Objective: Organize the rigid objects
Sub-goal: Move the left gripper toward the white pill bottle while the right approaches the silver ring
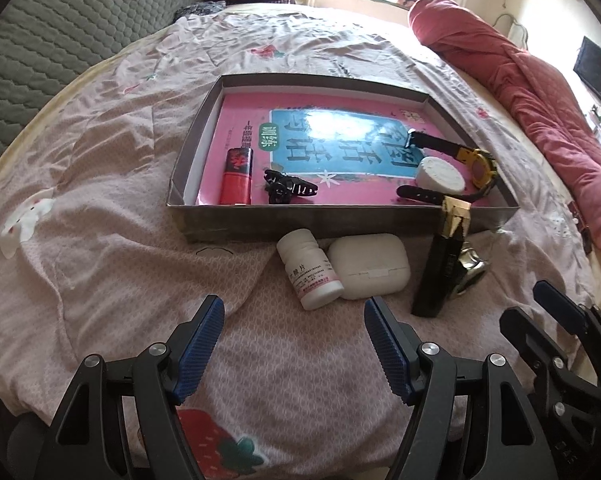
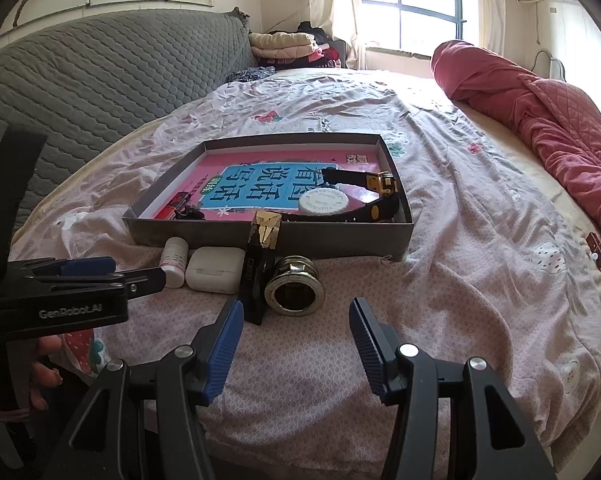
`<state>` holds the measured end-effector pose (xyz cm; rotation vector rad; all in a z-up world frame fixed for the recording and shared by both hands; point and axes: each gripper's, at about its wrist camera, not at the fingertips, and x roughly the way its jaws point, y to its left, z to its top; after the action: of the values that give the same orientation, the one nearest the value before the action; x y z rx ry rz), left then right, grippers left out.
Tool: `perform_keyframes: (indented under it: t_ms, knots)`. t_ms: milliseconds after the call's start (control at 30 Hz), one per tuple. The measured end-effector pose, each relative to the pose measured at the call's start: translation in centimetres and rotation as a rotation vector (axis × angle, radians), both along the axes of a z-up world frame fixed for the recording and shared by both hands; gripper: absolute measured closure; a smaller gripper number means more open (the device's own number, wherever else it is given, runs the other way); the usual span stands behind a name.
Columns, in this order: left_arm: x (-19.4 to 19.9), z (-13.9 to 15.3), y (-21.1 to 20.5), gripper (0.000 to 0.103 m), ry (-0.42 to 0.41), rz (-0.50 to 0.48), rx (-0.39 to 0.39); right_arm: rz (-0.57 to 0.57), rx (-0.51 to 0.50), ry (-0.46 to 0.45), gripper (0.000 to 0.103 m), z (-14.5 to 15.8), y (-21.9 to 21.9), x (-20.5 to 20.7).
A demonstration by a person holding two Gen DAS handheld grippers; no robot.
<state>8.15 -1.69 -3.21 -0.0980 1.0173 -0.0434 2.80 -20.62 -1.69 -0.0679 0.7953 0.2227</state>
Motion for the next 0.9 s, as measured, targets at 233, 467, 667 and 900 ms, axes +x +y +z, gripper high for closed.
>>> perform_keyframes:
  t_ms: [233, 467, 667, 900]
  knots:
    - [1.2, -1.0, -0.1, 0.029, 0.011, 0.028, -0.005, -0.015, 0.012, 0.027, 0.048, -0.8, -0.3, 1.0]
    - [2.3, -1.8, 0.3, 0.029, 0.016, 0.076, -0.005, -0.018, 0.015, 0.040, 0.048, -1.3, -0.3, 1.4]
    - [2.0, -1.5, 0.6, 0.029, -0.003, 0.081, 0.033, -0.022, 0.023, 0.050, 0.048, -1.7, -0.5, 1.9]
    - [2.1, -1.5, 1.7, 0.029, 0.001, 0.105, 0.029, -0.017, 0.012, 0.063, 0.048, -2.3, -0.2, 2.5]
